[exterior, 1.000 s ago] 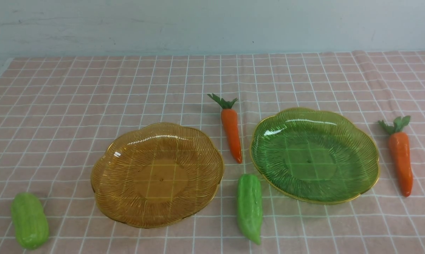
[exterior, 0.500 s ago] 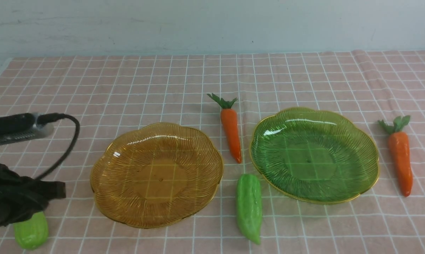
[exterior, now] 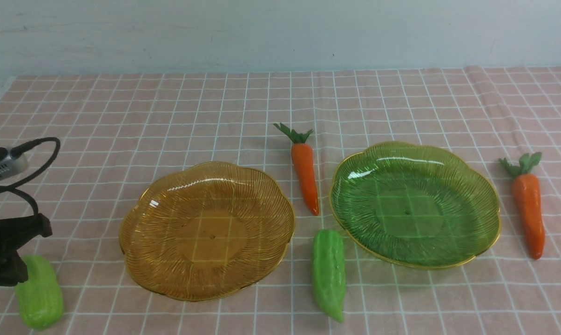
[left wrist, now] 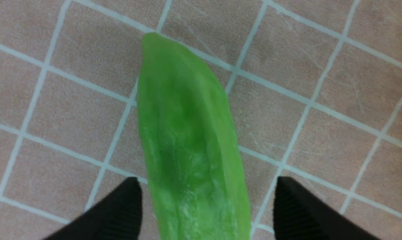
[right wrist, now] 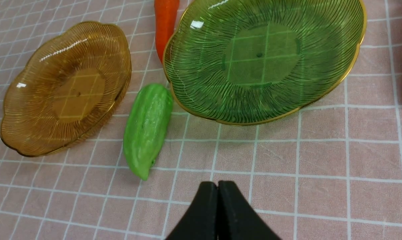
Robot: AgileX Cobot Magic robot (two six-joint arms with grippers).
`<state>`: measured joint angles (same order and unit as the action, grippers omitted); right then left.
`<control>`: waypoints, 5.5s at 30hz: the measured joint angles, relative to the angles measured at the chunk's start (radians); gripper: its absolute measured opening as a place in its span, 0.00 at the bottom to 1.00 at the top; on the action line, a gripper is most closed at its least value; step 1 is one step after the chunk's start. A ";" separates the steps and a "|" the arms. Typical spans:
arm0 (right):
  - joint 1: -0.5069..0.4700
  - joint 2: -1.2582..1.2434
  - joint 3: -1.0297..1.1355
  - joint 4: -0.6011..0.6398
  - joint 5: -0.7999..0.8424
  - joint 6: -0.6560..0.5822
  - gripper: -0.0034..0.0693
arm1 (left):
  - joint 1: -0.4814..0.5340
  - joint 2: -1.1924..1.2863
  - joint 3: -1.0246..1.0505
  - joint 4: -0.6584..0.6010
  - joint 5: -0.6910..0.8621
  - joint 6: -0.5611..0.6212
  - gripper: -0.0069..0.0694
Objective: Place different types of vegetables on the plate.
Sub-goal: 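Put the green cucumber next to the left plate into that plate, then carry the green vegetable from the table to the plate, then pick up the carrot from the table and place it on the green plate with the left gripper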
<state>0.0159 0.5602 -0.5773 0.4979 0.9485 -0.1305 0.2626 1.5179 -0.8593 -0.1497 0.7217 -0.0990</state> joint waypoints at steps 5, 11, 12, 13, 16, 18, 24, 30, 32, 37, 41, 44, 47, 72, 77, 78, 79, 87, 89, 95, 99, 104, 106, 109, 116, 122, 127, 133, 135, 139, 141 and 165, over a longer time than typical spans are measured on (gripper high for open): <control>0.000 0.001 0.000 0.000 0.002 -0.006 0.03 | 0.000 0.096 0.000 0.004 -0.038 -0.003 0.90; 0.000 0.080 -0.049 -0.002 0.055 -0.021 0.03 | 0.000 0.135 0.000 0.004 -0.049 -0.008 0.69; 0.000 0.104 -0.063 -0.001 0.068 -0.025 0.03 | 0.000 0.135 -0.003 0.004 -0.049 -0.009 0.63; 0.000 0.130 -0.082 0.000 0.084 -0.033 0.03 | 0.000 0.135 -0.008 0.004 -0.046 -0.011 0.57; 0.000 0.218 -0.152 0.024 0.121 -0.084 0.03 | -0.003 0.129 -0.037 0.003 -0.011 -0.013 0.49; 0.000 0.272 -0.191 0.056 0.134 -0.129 0.03 | -0.013 0.120 -0.059 0.002 0.020 -0.007 0.48; 0.063 0.421 -0.260 0.128 0.107 -0.225 0.03 | -0.142 0.040 -0.161 -0.007 0.100 0.029 0.48; 0.281 0.609 -0.266 0.112 -0.045 -0.200 0.05 | -0.378 0.024 -0.258 -0.019 0.073 0.030 0.48; 0.341 0.672 -0.272 0.092 -0.095 -0.149 0.08 | -0.444 0.040 -0.279 -0.019 0.048 0.030 0.48; 0.479 0.887 -0.332 0.013 -0.186 -0.063 0.30 | -0.533 0.121 -0.299 -0.014 -0.020 0.030 0.49; 0.528 1.032 -0.394 0.004 -0.217 -0.033 0.54 | -0.539 0.186 -0.299 -0.014 -0.044 0.019 0.54; 0.543 1.108 -0.432 0.004 -0.223 -0.013 0.67 | -0.539 0.209 -0.299 -0.009 -0.049 0.017 0.60; 0.550 1.155 -0.458 0.004 -0.231 -0.006 0.74 | -0.539 0.217 -0.299 -0.002 -0.050 0.014 0.68; 0.557 1.118 -0.529 0.067 -0.084 0.062 0.56 | -0.539 0.126 -0.498 0.131 0.188 0.011 0.09; 0.557 1.179 -0.700 0.169 -0.101 -0.005 0.56 | -0.539 0.086 -0.498 0.131 0.186 0.011 0.09; 0.557 1.237 -0.758 0.174 -0.100 -0.011 0.56 | -0.539 0.085 -0.498 0.130 0.186 0.011 0.09; 0.557 1.276 -0.799 0.177 -0.094 -0.012 0.56 | -0.539 0.085 -0.498 0.129 0.186 0.011 0.09; 0.568 1.560 -1.061 0.172 0.003 0.011 0.65 | -0.539 0.085 -0.498 0.127 0.215 0.011 0.09; 0.568 1.564 -1.066 0.167 0.016 0.014 0.72 | -0.539 0.085 -0.498 0.110 0.215 0.011 0.09; 0.556 1.519 -1.112 0.030 0.169 0.013 0.81 | -0.565 0.092 -0.514 0.007 0.152 0.055 0.09; 0.501 1.372 -1.154 -0.279 0.274 0.073 0.67 | -0.657 0.157 -0.620 -0.003 0.133 0.056 0.09; 0.360 1.163 -1.120 -0.587 0.285 0.197 0.46 | -0.746 0.327 -0.819 0.000 0.136 -0.005 0.09; 0.244 1.096 -1.085 -0.622 0.294 0.238 0.37 | -0.759 0.393 -0.890 0.002 0.151 -0.019 0.10; 0.089 1.060 -1.039 -0.583 0.299 0.244 0.32 | -0.766 0.521 -1.038 0.003 0.189 -0.024 0.19; -0.157 1.059 -0.886 -0.409 0.301 0.191 0.36 | -0.767 0.723 -1.202 0.005 0.209 -0.027 0.60; -0.201 1.087 -0.866 -0.342 0.259 0.142 0.52 | -0.767 0.835 -1.235 0.065 0.139 -0.055 0.74; -0.201 1.147 -0.866 -0.314 0.205 0.130 0.70 | -0.767 0.874 -1.235 0.108 0.113 -0.110 0.74; -0.201 1.229 -0.866 -0.313 0.174 0.130 0.77 | -0.767 0.902 -1.236 0.109 0.103 -0.120 0.73; -0.201 1.249 -0.865 -0.313 0.171 0.130 0.77 | -0.767 0.912 -1.236 0.108 0.105 -0.126 0.71; -0.201 1.295 -0.865 -0.314 0.166 0.137 0.78 | -0.767 0.920 -1.241 0.110 0.112 -0.135 0.46; -0.201 1.307 -0.865 -0.314 0.163 0.137 0.78 | -0.767 0.920 -1.260 0.114 0.131 -0.136 0.35; -0.201 1.422 -0.865 -0.310 0.034 0.143 0.78 | -0.889 0.844 -1.475 -0.027 0.386 -0.092 0.32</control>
<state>-0.1853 1.9823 -1.4427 0.1883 0.9821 0.0123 -0.6268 2.3618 -2.3346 -0.1767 1.1078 -0.1910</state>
